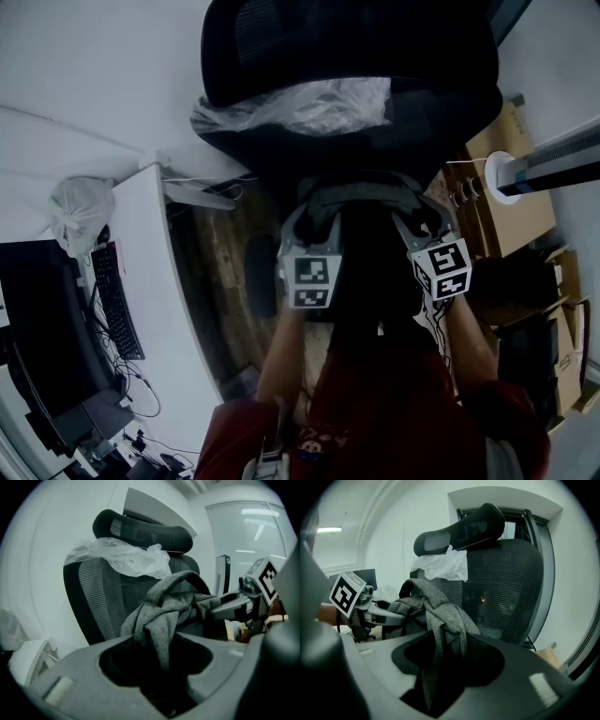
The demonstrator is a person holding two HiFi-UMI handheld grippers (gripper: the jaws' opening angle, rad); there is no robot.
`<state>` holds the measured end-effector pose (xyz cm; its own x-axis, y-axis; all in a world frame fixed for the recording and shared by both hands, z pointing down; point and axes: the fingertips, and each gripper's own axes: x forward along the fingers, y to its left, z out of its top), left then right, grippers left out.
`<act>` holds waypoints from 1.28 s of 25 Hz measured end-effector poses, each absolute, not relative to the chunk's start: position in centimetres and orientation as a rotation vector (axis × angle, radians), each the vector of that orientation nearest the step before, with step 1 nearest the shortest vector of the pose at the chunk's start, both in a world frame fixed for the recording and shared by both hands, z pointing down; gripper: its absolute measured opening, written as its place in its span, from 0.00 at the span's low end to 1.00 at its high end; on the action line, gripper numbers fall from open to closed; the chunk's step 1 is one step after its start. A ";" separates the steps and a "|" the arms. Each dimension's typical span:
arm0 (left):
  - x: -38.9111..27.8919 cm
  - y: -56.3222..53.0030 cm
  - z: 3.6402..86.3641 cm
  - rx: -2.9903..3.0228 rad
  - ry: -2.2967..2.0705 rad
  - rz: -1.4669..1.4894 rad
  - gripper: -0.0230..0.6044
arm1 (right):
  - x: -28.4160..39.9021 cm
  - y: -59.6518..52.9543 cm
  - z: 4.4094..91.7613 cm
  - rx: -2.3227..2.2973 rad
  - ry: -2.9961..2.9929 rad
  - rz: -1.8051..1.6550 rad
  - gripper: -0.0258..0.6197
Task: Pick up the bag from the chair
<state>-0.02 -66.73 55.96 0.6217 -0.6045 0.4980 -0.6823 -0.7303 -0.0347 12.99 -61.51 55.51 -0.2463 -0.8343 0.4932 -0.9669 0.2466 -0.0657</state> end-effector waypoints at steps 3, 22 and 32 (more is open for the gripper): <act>-0.2 -66.4 55.9 2.680 -1.087 0.733 0.36 | 12.9 -61.2 55.5 1.648 -2.174 0.516 0.34; -2.7 -59.4 53.2 2.641 -1.263 0.672 0.34 | 10.9 -55.7 52.9 1.567 -2.237 0.404 0.29; -3.9 -51.1 50.2 2.605 -1.412 0.649 0.34 | 9.9 -48.5 50.1 1.487 -2.316 0.321 0.28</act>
